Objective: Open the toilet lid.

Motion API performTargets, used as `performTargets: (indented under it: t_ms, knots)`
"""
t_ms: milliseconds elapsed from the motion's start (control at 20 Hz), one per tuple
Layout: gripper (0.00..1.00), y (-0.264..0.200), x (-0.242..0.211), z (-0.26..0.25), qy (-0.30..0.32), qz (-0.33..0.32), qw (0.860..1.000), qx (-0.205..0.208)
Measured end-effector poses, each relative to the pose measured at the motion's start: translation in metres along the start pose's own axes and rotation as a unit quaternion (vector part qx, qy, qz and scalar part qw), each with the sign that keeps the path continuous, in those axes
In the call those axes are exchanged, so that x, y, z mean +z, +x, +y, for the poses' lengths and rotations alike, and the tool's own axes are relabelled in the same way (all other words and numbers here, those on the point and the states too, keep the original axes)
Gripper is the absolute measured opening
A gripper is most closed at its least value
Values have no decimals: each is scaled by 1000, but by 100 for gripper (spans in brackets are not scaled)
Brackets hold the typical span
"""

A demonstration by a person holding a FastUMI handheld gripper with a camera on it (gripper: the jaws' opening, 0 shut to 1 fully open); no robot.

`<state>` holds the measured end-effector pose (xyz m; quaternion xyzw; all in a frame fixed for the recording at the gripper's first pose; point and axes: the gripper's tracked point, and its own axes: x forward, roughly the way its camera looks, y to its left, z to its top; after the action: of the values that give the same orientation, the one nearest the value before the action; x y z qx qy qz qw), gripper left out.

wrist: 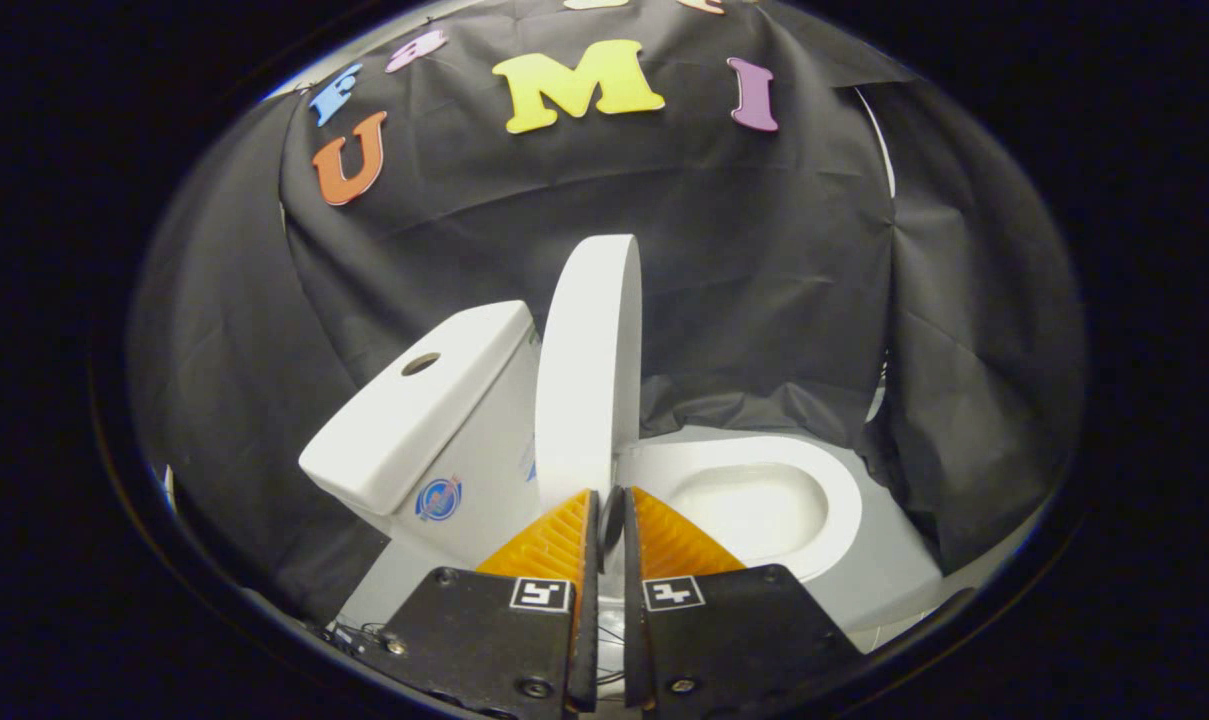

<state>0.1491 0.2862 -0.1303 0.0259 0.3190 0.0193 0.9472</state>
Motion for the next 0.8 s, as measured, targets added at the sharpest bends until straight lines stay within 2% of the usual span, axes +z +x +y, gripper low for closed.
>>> performTargets:
  t_ms: [800]
  knots:
    - [14, 17, -8, 76, -83, -1, 996, 17]
